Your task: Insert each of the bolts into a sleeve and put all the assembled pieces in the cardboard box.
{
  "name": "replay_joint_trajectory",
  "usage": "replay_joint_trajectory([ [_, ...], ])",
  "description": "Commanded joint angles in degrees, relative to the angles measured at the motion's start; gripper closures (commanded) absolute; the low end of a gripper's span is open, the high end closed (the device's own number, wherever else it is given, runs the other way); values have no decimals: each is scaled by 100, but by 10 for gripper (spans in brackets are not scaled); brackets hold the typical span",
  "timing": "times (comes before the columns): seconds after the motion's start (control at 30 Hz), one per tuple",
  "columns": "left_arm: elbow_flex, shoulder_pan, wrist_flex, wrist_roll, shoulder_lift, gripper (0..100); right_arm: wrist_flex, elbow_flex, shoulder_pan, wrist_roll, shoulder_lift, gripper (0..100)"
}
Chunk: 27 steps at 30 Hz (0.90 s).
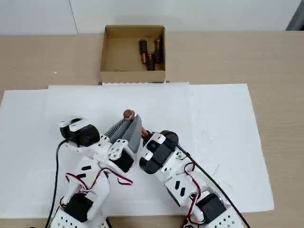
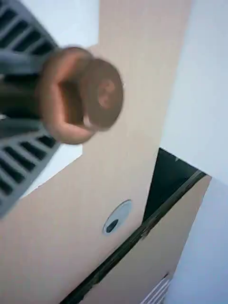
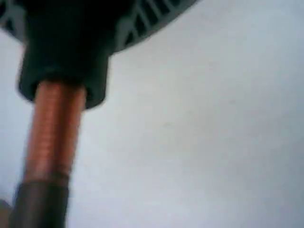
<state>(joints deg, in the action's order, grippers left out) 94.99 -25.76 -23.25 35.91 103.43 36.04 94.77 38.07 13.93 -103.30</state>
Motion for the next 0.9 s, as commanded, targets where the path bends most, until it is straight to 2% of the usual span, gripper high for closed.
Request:
replay_joint_trajectory([
  [0.0,-57,-176,-176,18,70,994,-171,-229,40,62,-66,996],
  [0.5,-22,-774,-1635,26,70,994,-180,-281,40,62,-66,996],
  [0.7,-48,-826,-1705,-9,70,991,-180,-255,40,62,-66,996],
  [0.87,-57,-589,-1732,-9,70,889,-180,-273,40,62,-66,996],
])
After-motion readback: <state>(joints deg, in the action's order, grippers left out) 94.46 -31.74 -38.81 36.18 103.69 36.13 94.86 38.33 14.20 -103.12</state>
